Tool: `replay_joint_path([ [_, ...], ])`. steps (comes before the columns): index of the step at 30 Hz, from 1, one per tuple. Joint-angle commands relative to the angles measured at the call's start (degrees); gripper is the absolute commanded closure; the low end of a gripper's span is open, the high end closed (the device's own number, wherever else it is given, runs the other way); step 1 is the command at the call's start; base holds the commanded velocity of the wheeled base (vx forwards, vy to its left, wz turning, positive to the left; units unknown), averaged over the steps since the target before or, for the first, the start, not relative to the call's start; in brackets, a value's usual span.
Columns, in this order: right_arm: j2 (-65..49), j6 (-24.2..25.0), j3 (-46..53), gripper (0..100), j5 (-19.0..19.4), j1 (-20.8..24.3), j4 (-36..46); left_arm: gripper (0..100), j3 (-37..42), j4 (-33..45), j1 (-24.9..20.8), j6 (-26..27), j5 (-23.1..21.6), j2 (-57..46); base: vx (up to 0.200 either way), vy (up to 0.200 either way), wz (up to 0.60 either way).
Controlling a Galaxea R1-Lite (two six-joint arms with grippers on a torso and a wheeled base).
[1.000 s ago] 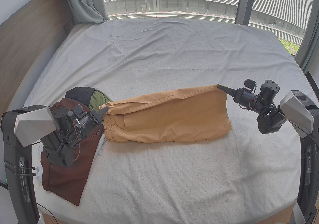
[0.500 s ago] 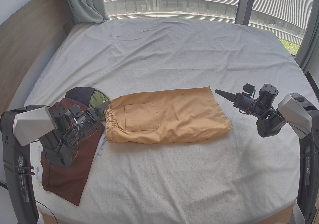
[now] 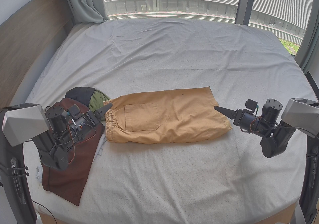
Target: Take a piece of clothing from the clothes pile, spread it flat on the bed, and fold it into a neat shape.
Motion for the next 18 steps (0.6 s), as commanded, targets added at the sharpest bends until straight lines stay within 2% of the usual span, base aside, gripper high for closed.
replay_joint_path([
  [1,-4.25,-0.43,7.39,0,-3.75,2.11,-1.94,0,1.15,-0.01,-0.59,3.07,-0.36,-1.71,0.000,0.000,0.00],
  [7,-4.34,-0.69,8.62,0,-5.86,3.78,-1.94,0,2.21,-0.01,-1.73,3.34,-0.44,-2.85,0.000,0.000,0.00],
  [13,-2.67,-0.96,9.06,0,-6.12,4.22,-1.94,0,5.11,-0.01,-2.70,2.99,-3.26,-3.64,0.000,0.000,0.00],
  [18,-1.18,-1.75,9.06,0,-6.12,4.22,-1.94,0,5.90,0.08,-3.14,2.90,-3.70,-2.94,0.000,0.000,0.00],
])
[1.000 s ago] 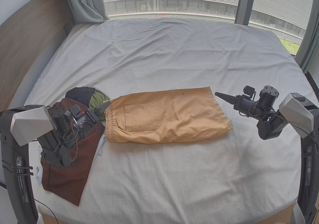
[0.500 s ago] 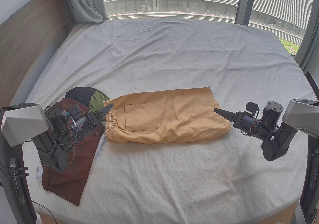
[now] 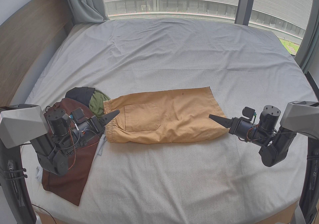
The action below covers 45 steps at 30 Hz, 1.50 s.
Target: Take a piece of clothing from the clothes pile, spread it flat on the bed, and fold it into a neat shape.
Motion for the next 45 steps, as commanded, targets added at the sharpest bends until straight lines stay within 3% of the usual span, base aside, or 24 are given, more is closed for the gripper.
replay_joint_path([
  [1,2.18,-0.74,0.05,0,0.02,0.06,-0.01,0,1.11,0.01,-0.47,-0.16,-0.08,0.46,0.000,0.000,0.00],
  [22,6.66,-1.62,-1.09,0,0.02,0.42,-0.01,0,-0.04,0.01,-0.65,0.54,-0.43,11.18,0.000,0.000,0.00],
  [37,7.19,-1.97,2.25,0,0.11,0.68,0.34,0,0.05,0.01,0.41,0.01,-0.69,5.20,0.000,0.000,0.00],
  [45,9.92,-5.05,3.83,0,0.11,2.44,0.43,0,-0.04,-0.08,1.02,0.01,-0.87,3.36,0.000,0.000,0.00],
])
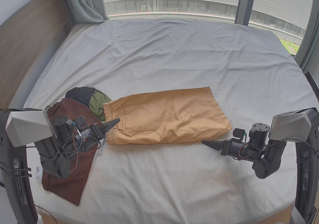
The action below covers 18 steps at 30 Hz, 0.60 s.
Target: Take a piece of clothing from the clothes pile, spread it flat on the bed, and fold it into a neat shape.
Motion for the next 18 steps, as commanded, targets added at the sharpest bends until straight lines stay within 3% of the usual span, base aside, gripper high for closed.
replay_joint_path([
  [1,2.17,-0.12,-0.44,0,-0.06,0.56,-0.04,0,-0.21,-0.02,0.11,0.01,-0.02,-1.10,0.000,0.000,0.00],
  [5,3.93,0.06,-2.90,0,-0.15,0.91,-0.13,0,-0.30,-0.10,0.11,0.01,-0.02,-1.02,0.000,0.000,0.00],
  [12,10.34,0.76,-10.46,0,-6.39,3.81,-0.13,0,-0.39,-0.10,0.19,0.01,-0.02,-1.10,0.000,0.000,0.00],
  [18,12.36,5.77,-17.14,0,-11.75,6.71,-0.21,0,-0.47,-0.10,0.28,0.01,-0.02,-1.19,0.000,0.000,0.00],
])
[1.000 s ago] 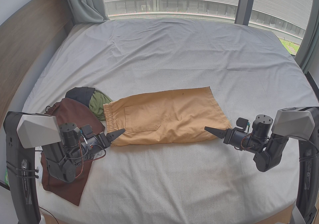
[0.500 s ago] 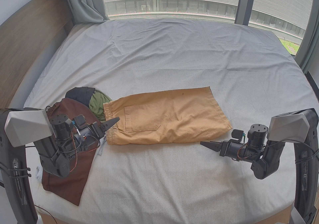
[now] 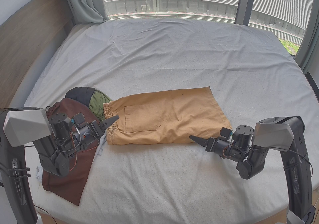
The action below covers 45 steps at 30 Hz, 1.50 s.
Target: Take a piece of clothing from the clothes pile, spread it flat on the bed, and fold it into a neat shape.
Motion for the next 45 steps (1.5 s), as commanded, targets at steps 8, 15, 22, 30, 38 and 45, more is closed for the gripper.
replay_joint_path([
  [8,4.94,5.03,-9.33,0,-4.25,2.41,0.30,0,-0.06,-0.03,0.06,0.00,-0.10,-0.11,0.000,0.000,0.00],
  [15,4.94,5.74,-9.95,0,-4.42,2.41,0.39,0,-0.06,-0.03,-0.03,0.09,-0.10,-0.02,0.000,0.000,0.00],
  [22,4.94,5.74,-9.59,100,-4.42,2.41,0.30,0,-0.06,-0.03,0.06,0.09,-0.19,0.07,0.000,0.000,0.00],
  [30,5.29,5.65,-9.24,100,-4.42,2.41,0.30,0,-0.06,-0.03,0.06,0.00,-0.28,-0.11,0.000,0.000,0.00],
  [38,3.01,5.12,-4.58,100,-4.42,2.50,0.21,0,0.12,-0.03,0.15,0.79,-0.89,-0.19,0.000,0.000,0.00],
  [45,-0.33,3.89,1.39,100,-4.60,2.41,0.12,0,-0.15,-0.03,0.15,1.14,-0.19,0.25,0.000,0.000,0.00],
])
